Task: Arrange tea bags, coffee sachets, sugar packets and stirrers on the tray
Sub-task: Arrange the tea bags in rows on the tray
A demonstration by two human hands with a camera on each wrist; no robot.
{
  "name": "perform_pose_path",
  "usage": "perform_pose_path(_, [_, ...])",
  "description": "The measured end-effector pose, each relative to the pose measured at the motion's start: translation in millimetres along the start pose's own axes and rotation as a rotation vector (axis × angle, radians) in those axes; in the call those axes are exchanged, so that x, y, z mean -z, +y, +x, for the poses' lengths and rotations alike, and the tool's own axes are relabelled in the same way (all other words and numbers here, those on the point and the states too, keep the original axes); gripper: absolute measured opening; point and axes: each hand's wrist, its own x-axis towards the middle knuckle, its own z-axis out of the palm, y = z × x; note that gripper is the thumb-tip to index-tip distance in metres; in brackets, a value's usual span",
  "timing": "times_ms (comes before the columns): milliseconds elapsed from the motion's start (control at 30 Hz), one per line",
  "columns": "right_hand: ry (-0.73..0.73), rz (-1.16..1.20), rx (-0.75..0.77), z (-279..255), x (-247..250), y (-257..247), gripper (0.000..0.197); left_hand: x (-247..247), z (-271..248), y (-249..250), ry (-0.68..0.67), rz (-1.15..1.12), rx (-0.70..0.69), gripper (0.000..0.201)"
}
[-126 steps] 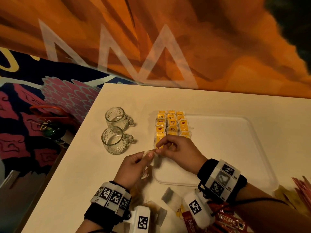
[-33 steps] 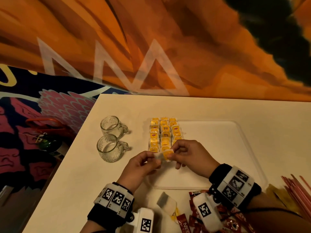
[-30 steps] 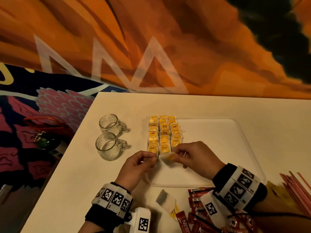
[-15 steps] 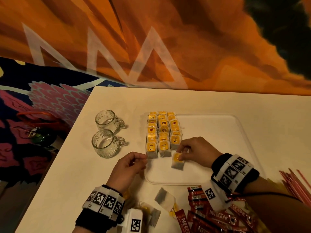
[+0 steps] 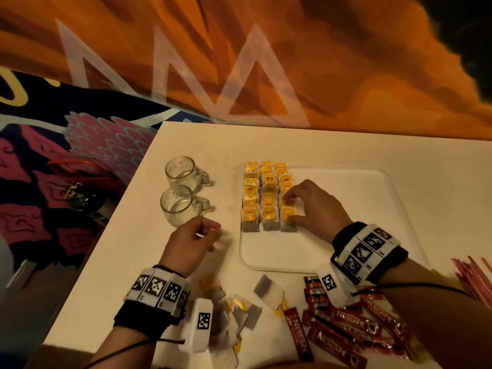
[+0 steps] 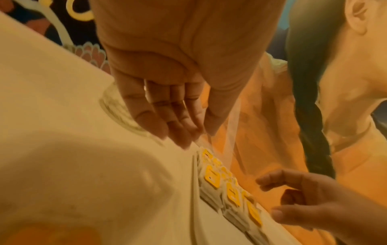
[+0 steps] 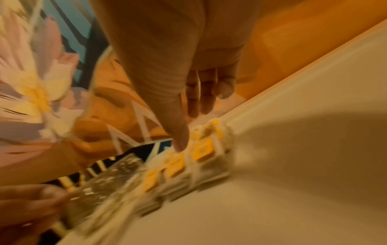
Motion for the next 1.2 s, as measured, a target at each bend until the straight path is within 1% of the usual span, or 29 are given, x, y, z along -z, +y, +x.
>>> perform_pose_path(33, [0.017, 0.011, 0.037, -1.7, 4.2, 0.5, 0.043, 3.1, 3.7, 4.4, 0.002, 0.023, -0.009, 0.008])
perform_pose_path(100, [-0.009, 0.045, 0.134, -12.1, 7.5, -6.1, 0.042, 7.7, 8.4, 5.5, 0.012, 0.093, -0.031, 0.012])
perform_pose_path(167, [-0.116, 0.064, 0.231, -25.5, 1.9, -14.8, 0.037, 12.1, 3.3, 4.0, 0.016, 0.197, -0.055, 0.015])
perform_pose_path(233, [-0.256, 0.034, 0.287, -37.8, -6.9, -26.0, 0.034, 15.6, -9.8, -1.0, -0.004, 0.256, -0.07, 0.018])
perform_pose_path(333, [-0.4, -0.14, 0.3, -49.9, -26.0, -38.4, 0.039, 16.0, -41.0, -12.0, -0.11, 0.271, -0.098, 0.019])
perform_pose_path(400, [-0.398, -0.238, 0.285, -51.9, -33.1, -40.5, 0.036, 13.8, -54.2, -15.3, -0.145, 0.318, -0.124, 0.021])
perform_pose_path(500, [-0.345, -0.272, 0.288, -54.3, -38.2, -41.5, 0.021, 11.1, -69.5, -23.1, -0.164, 0.357, -0.174, 0.027])
perform_pose_path(567, [-0.313, -0.247, 0.261, -55.5, -38.7, -40.6, 0.018, 8.6, -76.4, -30.3, -0.18, 0.393, -0.186, 0.032])
perform_pose_path(633, [-0.284, -0.141, 0.219, -56.9, -36.0, -38.5, 0.017, 6.1, -82.9, -37.0, -0.167, 0.395, -0.188, 0.036])
perform_pose_path(700, [-0.316, 0.035, 0.184, -58.6, -30.3, -38.5, 0.018, 2.6, -88.3, -40.0, -0.173, 0.375, -0.174, 0.044])
perform_pose_path(767, [-0.403, 0.151, 0.162, -60.8, -27.8, -42.3, 0.02, -3.6, -91.3, -42.9, -0.197, 0.369, -0.148, 0.055])
perform_pose_path(833, [-0.469, 0.147, 0.171, -62.1, -33.3, -48.7, 0.021, -11.3, -91.7, -46.2, -0.206, 0.416, -0.123, 0.065])
perform_pose_path(900, [-0.487, 0.064, 0.211, -60.8, -43.6, -56.3, 0.028, -19.2, -89.3, -48.9, -0.191, 0.476, -0.102, 0.071])
perform_pose_path(967, [-0.508, -0.034, 0.262, -59.2, -54.1, -62.5, 0.039, -26.6, -88.5, -48.7, -0.169, 0.507, -0.094, 0.071])
perform_pose_path(1033, [-0.52, -0.095, 0.299, -58.0, -59.5, -67.4, 0.045, -32.7, -87.3, -48.7, -0.147, 0.539, -0.095, 0.066])
perform_pose_path(1100, [-0.523, -0.103, 0.297, -57.3, -61.5, -69.2, 0.039, -36.3, -85.6, -48.9, -0.131, 0.549, -0.071, 0.059])
perform_pose_path(1200, [-0.537, -0.111, 0.25, -57.1, -61.2, -66.1, 0.029, -37.3, -83.2, -48.9, -0.116, 0.515, -0.022, 0.049])
